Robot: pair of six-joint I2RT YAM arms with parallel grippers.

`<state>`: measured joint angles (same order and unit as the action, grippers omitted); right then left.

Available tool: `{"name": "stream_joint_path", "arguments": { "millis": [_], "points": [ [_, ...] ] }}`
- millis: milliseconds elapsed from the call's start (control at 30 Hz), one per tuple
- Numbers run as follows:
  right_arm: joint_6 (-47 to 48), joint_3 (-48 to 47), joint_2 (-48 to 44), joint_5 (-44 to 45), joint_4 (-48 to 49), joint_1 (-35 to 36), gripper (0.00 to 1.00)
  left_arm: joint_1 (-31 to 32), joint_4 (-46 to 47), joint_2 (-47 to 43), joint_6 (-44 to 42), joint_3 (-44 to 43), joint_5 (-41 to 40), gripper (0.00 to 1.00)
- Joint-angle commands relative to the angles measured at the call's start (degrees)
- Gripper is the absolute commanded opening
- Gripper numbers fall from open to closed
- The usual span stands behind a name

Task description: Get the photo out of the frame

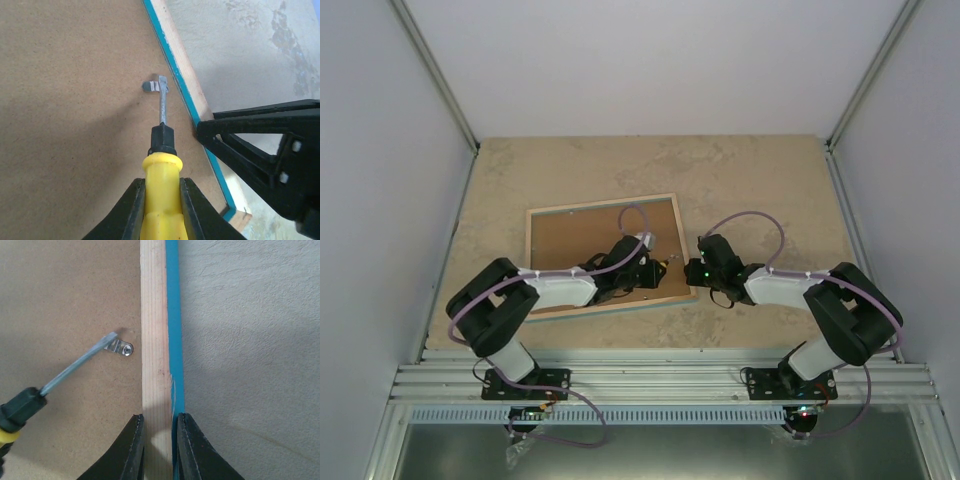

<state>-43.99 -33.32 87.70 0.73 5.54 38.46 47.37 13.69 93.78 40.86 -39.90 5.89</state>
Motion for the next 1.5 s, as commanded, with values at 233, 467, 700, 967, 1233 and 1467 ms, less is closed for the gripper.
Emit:
{"name": "stream_joint_path", "arguments": {
  "millis": [233,467,700,967,1233,1467],
  "points": [
    [-3.1,-0.1,-2.5,1.9,-1.4,-2.2,0.01,-2.2,0.1,-9.5,2.0,5.5,-1.7,0.00],
    [-7.3,2.1,-4.2,3.8,-2.7,-6.3,0.00,-4.2,0.7,-13.8,2.3,8.6,-2.5,0.00],
    [-12.0,4.8,-7.4,6.2,-4.0,-10.6,0.00,-5.2,0.4,-16.7,2.6,10.1,-3.4,0.00],
    [-7.6,3.8,-7.1,2.4,-6.7,-10.8,0.12,-5.7,-0.4,-18.7,2.4,10.2,-4.3,0.00],
    [-2.5,4.0,-9.5,-0.6,-10.4,-9.3,0.40,-5.7,-1.5,-20.9,2.1,10.2,-5.0,0.00],
    [-0.9,4.1,-11.9,-3.0,-13.0,-6.2,0.47,-5.7,-2.2,-22.6,2.1,10.3,-5.3,0.00]
  ]
}}
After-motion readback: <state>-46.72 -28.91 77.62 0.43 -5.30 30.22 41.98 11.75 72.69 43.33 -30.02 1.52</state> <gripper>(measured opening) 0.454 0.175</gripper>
